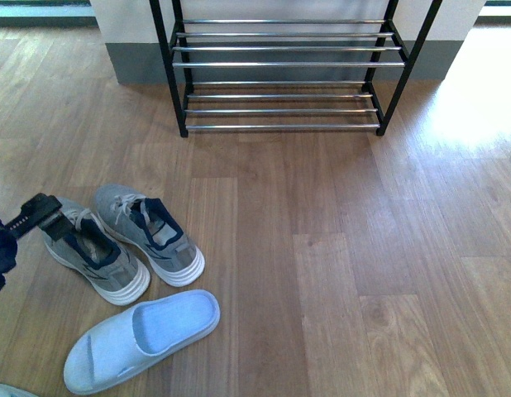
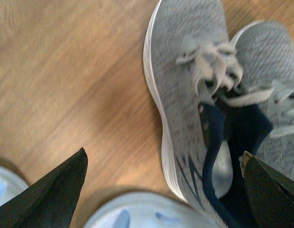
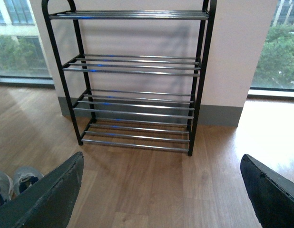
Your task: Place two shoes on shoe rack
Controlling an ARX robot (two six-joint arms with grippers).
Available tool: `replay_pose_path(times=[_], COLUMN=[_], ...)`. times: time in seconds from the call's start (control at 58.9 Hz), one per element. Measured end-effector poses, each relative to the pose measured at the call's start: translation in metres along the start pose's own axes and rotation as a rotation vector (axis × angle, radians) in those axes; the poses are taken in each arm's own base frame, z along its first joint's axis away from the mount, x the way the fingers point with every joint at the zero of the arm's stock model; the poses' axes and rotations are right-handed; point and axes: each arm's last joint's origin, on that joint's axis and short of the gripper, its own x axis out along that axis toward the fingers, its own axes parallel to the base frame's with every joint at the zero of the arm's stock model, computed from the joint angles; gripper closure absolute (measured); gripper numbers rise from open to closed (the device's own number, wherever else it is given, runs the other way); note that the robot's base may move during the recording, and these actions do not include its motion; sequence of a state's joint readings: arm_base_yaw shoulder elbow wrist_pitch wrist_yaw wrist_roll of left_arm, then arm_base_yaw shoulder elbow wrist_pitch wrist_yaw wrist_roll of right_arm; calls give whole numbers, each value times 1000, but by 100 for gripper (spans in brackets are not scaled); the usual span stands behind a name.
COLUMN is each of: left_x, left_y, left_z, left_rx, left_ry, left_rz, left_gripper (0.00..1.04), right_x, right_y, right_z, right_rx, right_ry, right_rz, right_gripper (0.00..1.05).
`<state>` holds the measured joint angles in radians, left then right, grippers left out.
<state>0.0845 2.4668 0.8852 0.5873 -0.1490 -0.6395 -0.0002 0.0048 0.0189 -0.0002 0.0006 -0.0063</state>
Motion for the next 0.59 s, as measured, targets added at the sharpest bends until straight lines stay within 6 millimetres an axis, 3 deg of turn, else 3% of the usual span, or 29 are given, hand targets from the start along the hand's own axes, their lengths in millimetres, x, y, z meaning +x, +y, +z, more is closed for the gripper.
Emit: replay_pose_path(times=[0.255, 0.407, 0.492, 0.594], left_x=[-14, -18, -17, -24], left_y=[1, -2, 2, 0], left_z=[2, 6, -6, -30], left_rx=[61, 47, -2, -20], left_ry=[-225, -240, -91, -29], left_rz=[-106, -127, -101, -111], left_gripper=[9, 9, 9, 9], right_x=[0, 0, 0, 0], right_y=[0, 0, 0, 0], right_z=[0, 0, 0, 0], right_rx=[0, 0, 0, 0], right_ry=[0, 0, 0, 0], right_rz=[0, 0, 0, 0], right_gripper=[9, 9, 9, 9])
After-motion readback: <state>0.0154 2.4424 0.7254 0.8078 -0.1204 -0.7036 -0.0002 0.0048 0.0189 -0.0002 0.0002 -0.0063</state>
